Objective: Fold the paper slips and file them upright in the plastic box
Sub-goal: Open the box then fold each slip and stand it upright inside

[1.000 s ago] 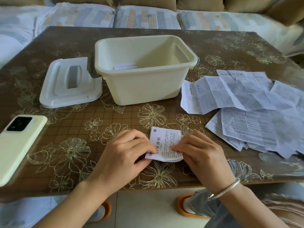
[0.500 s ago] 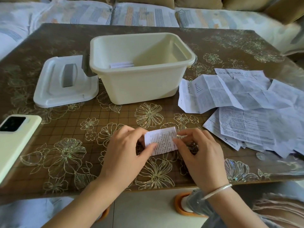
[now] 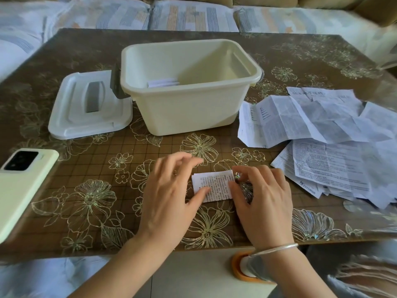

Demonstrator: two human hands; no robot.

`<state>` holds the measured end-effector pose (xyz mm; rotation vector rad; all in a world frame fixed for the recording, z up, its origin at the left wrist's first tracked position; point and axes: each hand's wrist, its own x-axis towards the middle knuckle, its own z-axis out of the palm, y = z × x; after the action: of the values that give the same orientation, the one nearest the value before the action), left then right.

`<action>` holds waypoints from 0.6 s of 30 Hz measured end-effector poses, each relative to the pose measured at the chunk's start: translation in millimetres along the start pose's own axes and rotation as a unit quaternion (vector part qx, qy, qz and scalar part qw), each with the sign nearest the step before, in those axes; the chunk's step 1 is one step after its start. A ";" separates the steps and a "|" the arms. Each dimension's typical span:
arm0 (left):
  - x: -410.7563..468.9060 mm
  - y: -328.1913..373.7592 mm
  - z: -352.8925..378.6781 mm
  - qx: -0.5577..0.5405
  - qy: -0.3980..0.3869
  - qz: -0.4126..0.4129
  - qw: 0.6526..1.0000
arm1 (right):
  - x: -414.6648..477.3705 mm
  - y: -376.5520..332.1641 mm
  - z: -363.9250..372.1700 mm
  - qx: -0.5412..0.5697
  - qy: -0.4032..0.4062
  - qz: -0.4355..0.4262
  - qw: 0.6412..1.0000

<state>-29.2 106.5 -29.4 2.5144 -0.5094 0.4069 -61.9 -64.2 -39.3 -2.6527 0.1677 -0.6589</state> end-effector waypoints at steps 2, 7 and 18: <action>0.7 1.1 0.0 0.019 0.005 0.037 0.999 | 2.5 -0.6 -1.6 -0.023 -0.023 -0.002 0.999; -1.9 2.4 1.3 0.048 0.015 0.125 0.991 | 25.1 -6.0 -11.0 -0.040 -0.119 -0.041 0.991; 9.9 -0.8 -10.6 0.083 -0.048 0.241 0.966 | 73.8 -19.6 -30.5 -0.033 -0.359 -0.017 0.933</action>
<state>-22.0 110.4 -17.5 2.5594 -1.1804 0.5239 -10.8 -72.4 24.7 -2.7717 -0.0691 0.3388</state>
